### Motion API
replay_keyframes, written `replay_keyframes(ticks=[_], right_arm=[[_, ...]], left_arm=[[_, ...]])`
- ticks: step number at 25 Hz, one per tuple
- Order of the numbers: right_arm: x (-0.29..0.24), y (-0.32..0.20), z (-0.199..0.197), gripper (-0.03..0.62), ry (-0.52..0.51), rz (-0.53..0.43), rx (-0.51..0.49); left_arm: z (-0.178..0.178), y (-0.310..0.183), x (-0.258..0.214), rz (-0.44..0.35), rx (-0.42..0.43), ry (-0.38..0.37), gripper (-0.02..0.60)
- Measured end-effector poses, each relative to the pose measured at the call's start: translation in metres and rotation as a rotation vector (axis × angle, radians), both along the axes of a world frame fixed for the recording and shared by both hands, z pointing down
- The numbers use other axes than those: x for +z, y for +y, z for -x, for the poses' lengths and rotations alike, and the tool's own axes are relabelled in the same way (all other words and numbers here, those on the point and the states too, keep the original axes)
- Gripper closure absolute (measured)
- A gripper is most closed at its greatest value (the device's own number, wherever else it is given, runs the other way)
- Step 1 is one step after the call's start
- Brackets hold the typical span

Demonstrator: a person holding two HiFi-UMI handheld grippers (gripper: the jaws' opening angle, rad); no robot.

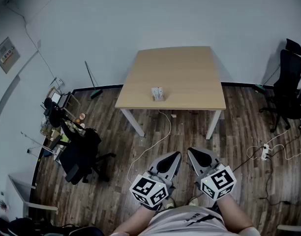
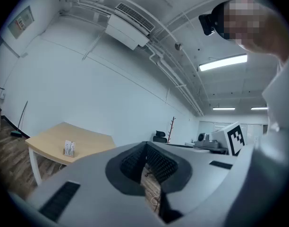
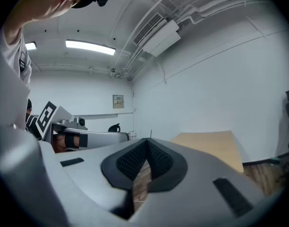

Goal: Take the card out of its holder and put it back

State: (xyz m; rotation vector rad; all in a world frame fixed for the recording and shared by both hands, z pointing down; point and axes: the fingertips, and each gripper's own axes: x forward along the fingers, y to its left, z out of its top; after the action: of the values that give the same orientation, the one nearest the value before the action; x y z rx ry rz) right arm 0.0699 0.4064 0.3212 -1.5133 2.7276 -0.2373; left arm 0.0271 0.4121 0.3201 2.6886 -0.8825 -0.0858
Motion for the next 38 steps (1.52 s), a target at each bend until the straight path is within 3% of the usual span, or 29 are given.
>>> replay_keyframes(ticks=[9, 23, 30, 38], right_arm=[[0.007, 0.006, -0.008, 0.582, -0.050, 0.017, -0.048], [0.020, -0.010, -0.031, 0.582, -0.117, 0.035, -0.046], [0.023, -0.055, -0.011, 0.582, -0.124, 0.040, -0.077], [0.024, -0.145, 0.035, 0.582, -0.095, 0.046, -0.083]], left_arm=[[-0.005, 0.000, 0.009, 0.013, -0.025, -0.009, 0.569], [0.016, -0.020, 0.023, 0.024, -0.166, -0.064, 0.569], [0.034, -0.070, 0.034, 0.029, -0.166, -0.061, 0.569], [0.074, -0.170, 0.037, 0.016, -0.134, -0.050, 0.569]])
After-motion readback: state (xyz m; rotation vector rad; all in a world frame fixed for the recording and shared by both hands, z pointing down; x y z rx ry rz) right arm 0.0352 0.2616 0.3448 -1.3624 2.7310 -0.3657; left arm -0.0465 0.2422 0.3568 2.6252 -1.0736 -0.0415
